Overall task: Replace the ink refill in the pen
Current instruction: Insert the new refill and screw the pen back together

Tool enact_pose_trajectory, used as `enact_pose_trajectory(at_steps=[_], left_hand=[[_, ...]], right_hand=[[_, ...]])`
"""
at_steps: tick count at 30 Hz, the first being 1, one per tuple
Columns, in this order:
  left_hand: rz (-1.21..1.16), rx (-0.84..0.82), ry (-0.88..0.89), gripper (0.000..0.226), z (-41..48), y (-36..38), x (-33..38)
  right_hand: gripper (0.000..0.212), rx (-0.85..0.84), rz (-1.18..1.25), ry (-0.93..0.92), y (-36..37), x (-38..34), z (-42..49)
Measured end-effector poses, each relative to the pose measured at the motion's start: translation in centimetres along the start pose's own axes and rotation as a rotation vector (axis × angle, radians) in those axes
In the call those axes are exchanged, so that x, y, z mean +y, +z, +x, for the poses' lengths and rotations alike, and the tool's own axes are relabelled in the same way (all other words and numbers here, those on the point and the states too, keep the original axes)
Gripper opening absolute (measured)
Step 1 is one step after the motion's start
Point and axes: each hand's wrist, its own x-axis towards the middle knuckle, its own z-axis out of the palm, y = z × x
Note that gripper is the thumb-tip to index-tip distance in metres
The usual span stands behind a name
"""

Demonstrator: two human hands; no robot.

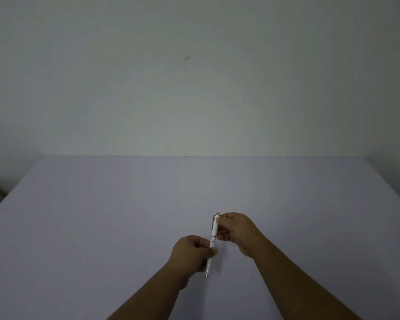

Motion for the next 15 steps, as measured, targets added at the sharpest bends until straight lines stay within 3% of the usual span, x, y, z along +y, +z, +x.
enact_pose_trajectory(at_steps=[12,15], left_hand=[[-0.073,0.021,-0.085,0.008,1.6,0.8,-1.1],[-0.107,0.049,-0.153,0.011,2.3,0.9,-2.0]], right_hand=[[0.015,0.005,-0.040,0.018,-0.2,0.9,1.5],[0.015,0.119,-0.202,0.011,-0.6,1.7,2.0]])
